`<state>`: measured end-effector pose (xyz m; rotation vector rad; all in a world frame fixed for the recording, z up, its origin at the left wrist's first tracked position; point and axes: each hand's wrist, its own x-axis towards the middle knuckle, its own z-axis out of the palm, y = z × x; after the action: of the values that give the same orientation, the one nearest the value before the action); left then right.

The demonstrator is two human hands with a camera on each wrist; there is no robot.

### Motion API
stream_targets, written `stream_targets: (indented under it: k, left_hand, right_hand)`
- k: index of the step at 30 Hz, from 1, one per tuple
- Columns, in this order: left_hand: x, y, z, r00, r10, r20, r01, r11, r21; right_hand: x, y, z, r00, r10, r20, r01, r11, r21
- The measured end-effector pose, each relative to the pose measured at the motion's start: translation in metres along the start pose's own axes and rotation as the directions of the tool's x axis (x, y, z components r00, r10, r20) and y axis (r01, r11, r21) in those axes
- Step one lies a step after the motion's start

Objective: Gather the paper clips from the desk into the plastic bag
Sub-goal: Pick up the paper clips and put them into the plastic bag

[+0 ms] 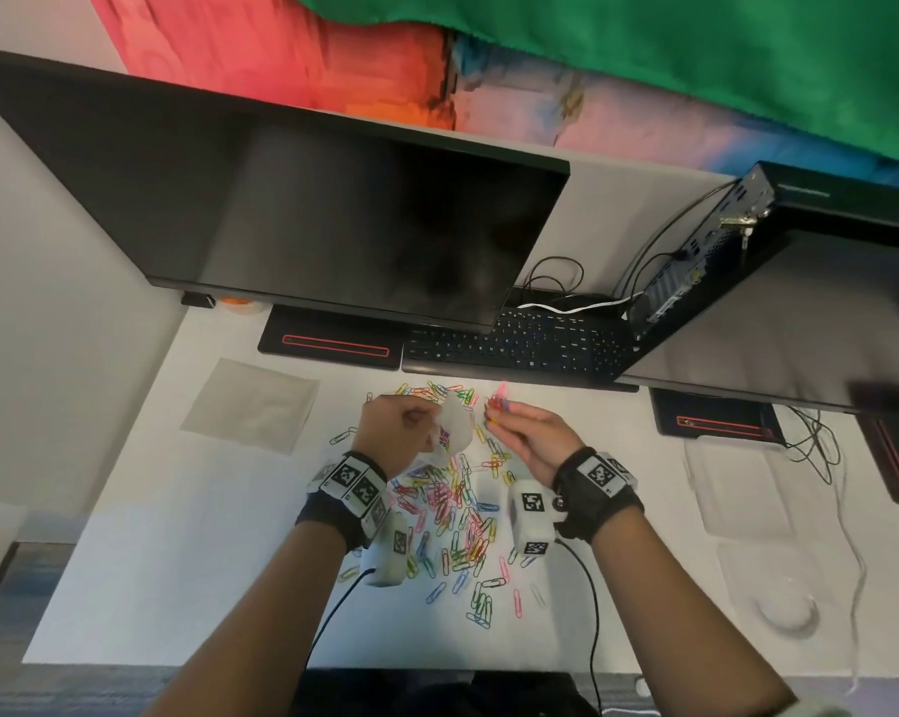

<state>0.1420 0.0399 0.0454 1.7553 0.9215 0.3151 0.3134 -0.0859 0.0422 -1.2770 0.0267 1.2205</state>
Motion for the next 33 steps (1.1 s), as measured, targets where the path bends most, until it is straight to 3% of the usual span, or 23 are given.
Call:
stream_targets:
  k: [3, 6, 10, 12, 14, 24, 33]
  left_hand:
    - [0.0, 0.004, 0.003, 1.0, 0.011, 0.01, -0.011, 1.0, 0.026]
    - [-0.001, 0.006, 0.005, 1.0, 0.021, 0.004, -0.021, 0.999, 0.047]
    - [-0.002, 0.006, 0.008, 1.0, 0.027, 0.004, -0.027, 0.998, 0.052]
    - [-0.002, 0.006, 0.008, 0.999, 0.034, 0.005, -0.035, 0.998, 0.051]
    - [-0.002, 0.005, 0.007, 0.999, 0.04, 0.004, -0.04, 0.997, 0.065]
    - [0.0, -0.001, 0.002, 0.999, 0.032, 0.007, -0.033, 0.999, 0.028]
    - [-0.001, 0.004, 0.003, 0.999, 0.035, 0.014, -0.036, 0.999, 0.035]
  right_hand:
    - [-0.004, 0.005, 0.022, 0.998, -0.03, 0.053, 0.036, 0.992, -0.117]
    - [-0.004, 0.017, 0.036, 0.996, -0.084, 0.041, 0.093, 0.911, -0.402]
    - [-0.005, 0.025, 0.055, 0.961, -0.276, 0.015, 0.172, 0.554, -0.815]
    - [-0.004, 0.026, 0.062, 0.95, -0.304, 0.072, 0.195, 0.394, -0.898]
    - [-0.004, 0.024, 0.066, 0.952, -0.283, 0.115, 0.201, 0.3, -0.932]
    - [-0.004, 0.02, 0.063, 0.925, -0.313, 0.217, 0.301, 0.252, -0.92]
    - [-0.001, 0.021, 0.056, 0.921, -0.33, 0.207, 0.262, 0.132, -0.956]
